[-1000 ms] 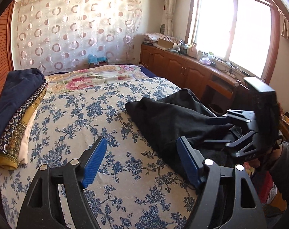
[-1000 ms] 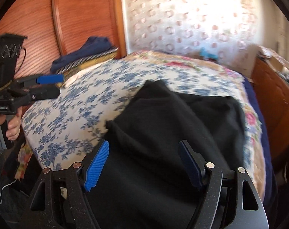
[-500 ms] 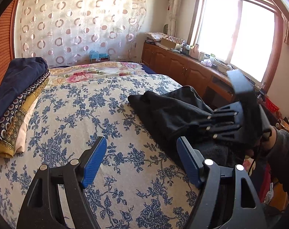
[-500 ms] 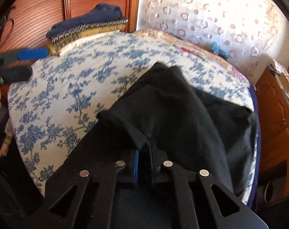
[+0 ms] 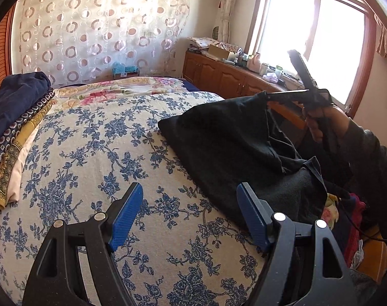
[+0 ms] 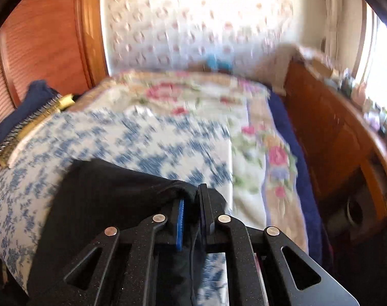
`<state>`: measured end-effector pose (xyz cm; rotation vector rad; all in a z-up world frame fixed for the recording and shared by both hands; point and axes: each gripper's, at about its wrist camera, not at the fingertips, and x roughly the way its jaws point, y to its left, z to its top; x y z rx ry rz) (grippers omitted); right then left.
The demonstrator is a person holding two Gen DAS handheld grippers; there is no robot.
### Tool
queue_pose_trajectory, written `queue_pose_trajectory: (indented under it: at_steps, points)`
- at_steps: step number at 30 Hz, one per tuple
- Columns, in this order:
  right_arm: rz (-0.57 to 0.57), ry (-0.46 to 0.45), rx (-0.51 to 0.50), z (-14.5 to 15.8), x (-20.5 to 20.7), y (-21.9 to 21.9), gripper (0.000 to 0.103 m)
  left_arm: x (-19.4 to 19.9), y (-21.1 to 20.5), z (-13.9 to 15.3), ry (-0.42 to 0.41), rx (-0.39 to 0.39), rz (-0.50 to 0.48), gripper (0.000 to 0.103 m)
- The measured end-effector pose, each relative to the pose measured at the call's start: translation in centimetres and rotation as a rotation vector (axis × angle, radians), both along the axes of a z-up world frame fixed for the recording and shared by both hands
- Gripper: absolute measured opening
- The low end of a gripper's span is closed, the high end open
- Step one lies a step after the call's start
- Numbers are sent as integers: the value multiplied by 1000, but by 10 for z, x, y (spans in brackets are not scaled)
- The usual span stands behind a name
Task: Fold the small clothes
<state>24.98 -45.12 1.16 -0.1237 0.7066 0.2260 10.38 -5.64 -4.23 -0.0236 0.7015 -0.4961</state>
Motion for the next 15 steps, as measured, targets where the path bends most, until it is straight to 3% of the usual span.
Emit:
queue_pose_trajectory:
  at_steps: [3, 7, 11, 15]
  points:
    - [-38, -12, -26, -8, -2, 0, 25, 0, -4, -4, 8, 6, -11, 77]
    - [-72, -51, 19, -12, -26, 4, 43, 3, -10, -11, 27, 10, -17, 77]
    - [2, -58, 76, -17, -55, 22, 43, 3, -15, -15, 35, 12, -26, 77]
    - [111, 64, 117, -40, -57, 38, 43, 1, -20, -16, 37, 15, -35, 77]
